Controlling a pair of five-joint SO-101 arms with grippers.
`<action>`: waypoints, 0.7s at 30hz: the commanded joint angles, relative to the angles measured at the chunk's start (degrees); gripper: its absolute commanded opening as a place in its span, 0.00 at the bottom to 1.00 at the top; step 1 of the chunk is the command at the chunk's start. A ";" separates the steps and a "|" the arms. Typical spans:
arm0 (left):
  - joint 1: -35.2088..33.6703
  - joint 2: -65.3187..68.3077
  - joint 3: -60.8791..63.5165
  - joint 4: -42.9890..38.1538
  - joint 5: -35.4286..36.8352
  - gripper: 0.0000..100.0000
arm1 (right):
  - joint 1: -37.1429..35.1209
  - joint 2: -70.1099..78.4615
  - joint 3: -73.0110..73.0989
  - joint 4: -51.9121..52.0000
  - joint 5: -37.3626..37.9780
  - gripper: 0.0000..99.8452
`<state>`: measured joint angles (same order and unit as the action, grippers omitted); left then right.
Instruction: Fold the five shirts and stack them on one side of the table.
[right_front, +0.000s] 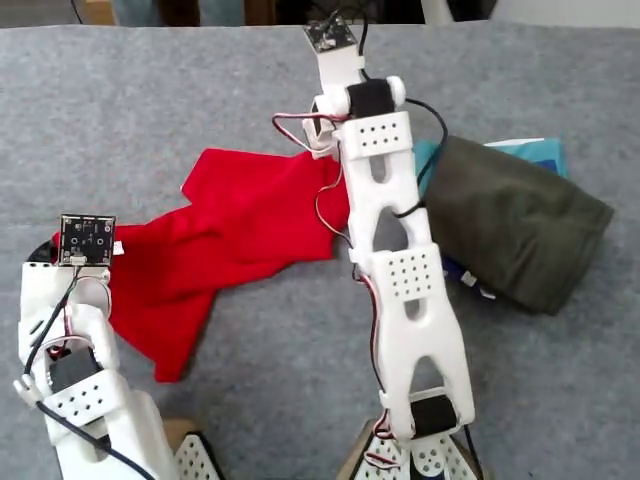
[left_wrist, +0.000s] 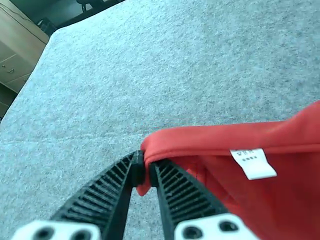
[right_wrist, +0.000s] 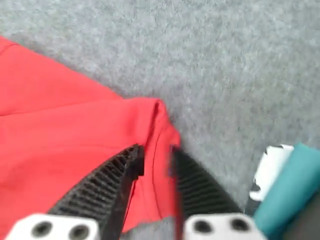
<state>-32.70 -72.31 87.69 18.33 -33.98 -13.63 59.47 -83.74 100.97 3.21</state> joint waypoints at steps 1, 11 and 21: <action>-0.13 -0.79 -3.21 0.18 0.35 0.03 | 0.18 -13.67 11.74 0.44 -0.62 0.08; -0.13 -0.79 -3.03 0.26 0.35 0.03 | -2.90 -36.26 53.32 -1.49 -7.56 0.15; -0.13 -0.79 -2.77 0.26 0.18 0.03 | -5.36 -32.04 61.23 -3.52 -19.34 0.12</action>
<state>-32.70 -72.31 87.69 18.33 -33.98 -18.37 27.21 -22.73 98.07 -13.14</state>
